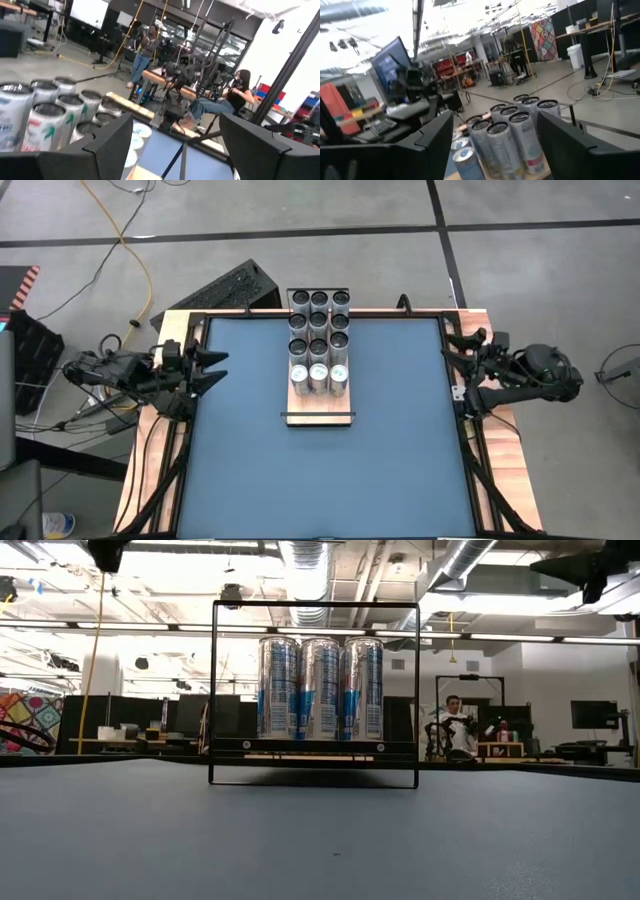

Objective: Place canned beverage on shelf
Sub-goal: Return to Home Position

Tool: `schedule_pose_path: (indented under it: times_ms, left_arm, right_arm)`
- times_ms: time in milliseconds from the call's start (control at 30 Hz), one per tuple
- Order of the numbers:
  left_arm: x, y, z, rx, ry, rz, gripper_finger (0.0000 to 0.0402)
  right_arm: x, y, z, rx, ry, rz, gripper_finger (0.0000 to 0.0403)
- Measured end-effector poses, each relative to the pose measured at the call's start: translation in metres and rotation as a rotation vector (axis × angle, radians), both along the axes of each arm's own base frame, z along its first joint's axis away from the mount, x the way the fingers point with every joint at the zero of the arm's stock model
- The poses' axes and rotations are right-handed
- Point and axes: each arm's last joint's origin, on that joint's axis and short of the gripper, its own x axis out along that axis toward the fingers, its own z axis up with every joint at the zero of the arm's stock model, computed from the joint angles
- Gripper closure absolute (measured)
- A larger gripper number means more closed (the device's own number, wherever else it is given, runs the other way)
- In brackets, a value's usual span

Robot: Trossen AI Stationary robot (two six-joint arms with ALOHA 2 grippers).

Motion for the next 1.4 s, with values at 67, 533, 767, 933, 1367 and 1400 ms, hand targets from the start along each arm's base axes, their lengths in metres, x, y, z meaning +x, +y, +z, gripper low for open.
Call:
schedule_pose_path:
  times_ms: [67,533,767,933,1367,1400]
  left_arm:
    - [0.000,0.000,-0.011,-0.005,0.005,-0.001,0.0118]
    - [-0.006,0.000,-0.069,0.010,-0.075,-0.070,0.0118]
    - [-0.002,-0.001,-0.095,0.015,-0.050,-0.062,0.0118]
    - [0.004,-0.003,-0.110,-0.010,-0.022,-0.061,0.0118]
    - [0.013,-0.004,-0.144,-0.093,0.030,-0.007,0.0118]
    - [0.013,-0.004,-0.146,-0.099,0.042,0.004,0.0118]
  right_arm:
    - [0.003,0.001,-0.004,0.018,0.003,0.004,0.0131]
    - [0.047,0.011,-0.065,-0.023,-0.007,0.133,0.0131]
    - [0.060,0.015,-0.098,-0.033,0.021,0.172,0.0131]
    - [0.065,0.017,-0.113,-0.033,-0.027,0.196,0.0131]
    - [0.067,0.020,-0.124,-0.048,0.082,0.224,0.0131]
    - [0.067,0.020,-0.125,-0.049,0.093,0.224,0.0131]
